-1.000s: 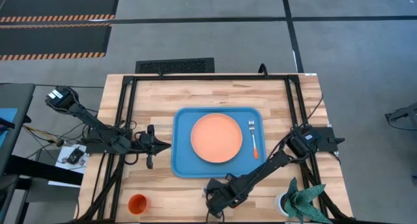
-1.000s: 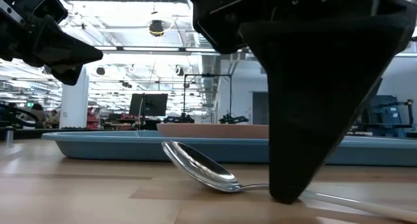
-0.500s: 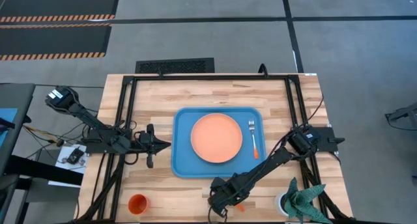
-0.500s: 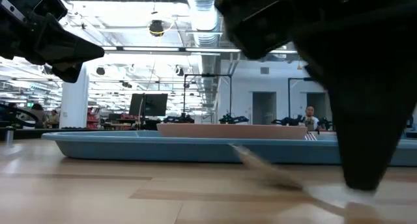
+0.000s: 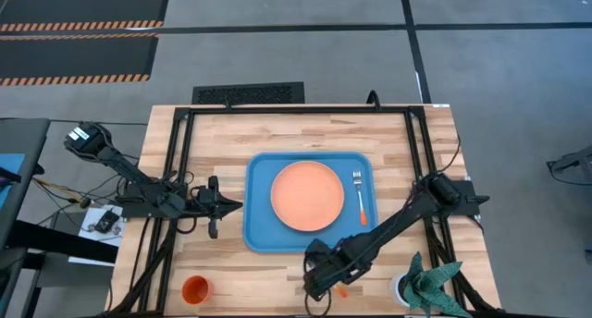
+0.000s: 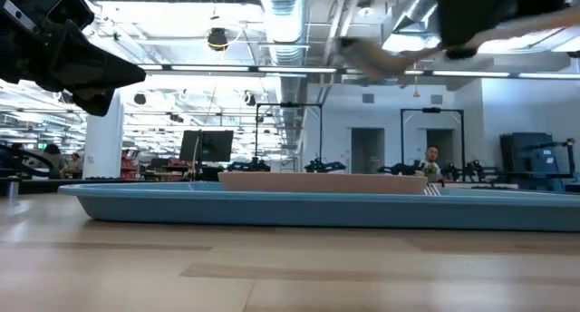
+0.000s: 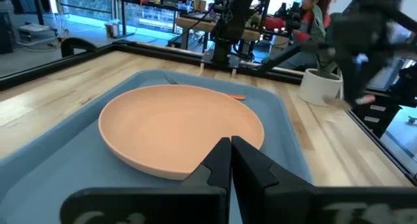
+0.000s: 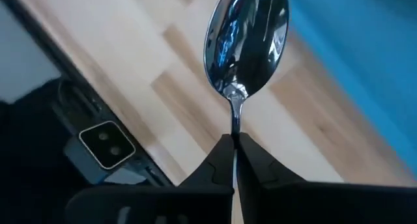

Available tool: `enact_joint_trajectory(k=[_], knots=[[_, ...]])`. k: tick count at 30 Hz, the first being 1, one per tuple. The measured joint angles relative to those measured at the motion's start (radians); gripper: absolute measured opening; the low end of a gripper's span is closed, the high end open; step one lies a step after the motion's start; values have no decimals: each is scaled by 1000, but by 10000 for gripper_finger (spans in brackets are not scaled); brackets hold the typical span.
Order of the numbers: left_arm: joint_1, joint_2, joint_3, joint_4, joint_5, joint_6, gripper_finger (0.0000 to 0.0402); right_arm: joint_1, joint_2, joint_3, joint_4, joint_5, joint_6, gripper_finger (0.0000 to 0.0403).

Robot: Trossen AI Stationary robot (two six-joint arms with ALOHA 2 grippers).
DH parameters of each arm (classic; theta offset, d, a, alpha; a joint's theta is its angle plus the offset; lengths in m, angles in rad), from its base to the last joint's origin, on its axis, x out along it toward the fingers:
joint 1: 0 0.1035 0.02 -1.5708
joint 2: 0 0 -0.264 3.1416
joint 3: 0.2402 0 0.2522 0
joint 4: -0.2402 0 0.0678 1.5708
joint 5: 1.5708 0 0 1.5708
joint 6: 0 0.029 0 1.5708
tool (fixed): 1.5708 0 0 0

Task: Pick and place plate/cup/fork/spoon on tray
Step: Put the orange spoon on the blue serving tray to the right of the light orange plate

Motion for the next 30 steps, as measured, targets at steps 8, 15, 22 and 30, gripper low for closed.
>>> enact_joint_trajectory(k=[8,15,22,30], knots=[[0,0,0,0,-1,-2,0,-83,-104,-41,-383,43,208,6],[0,0,1,0,-1,-4,0,-219,-242,-303,-309,66,195,3],[0,0,1,0,-3,-9,0,-356,-372,-582,-4,72,231,3],[0,0,1,2,-3,-10,0,-467,-376,-653,35,69,240,3]])
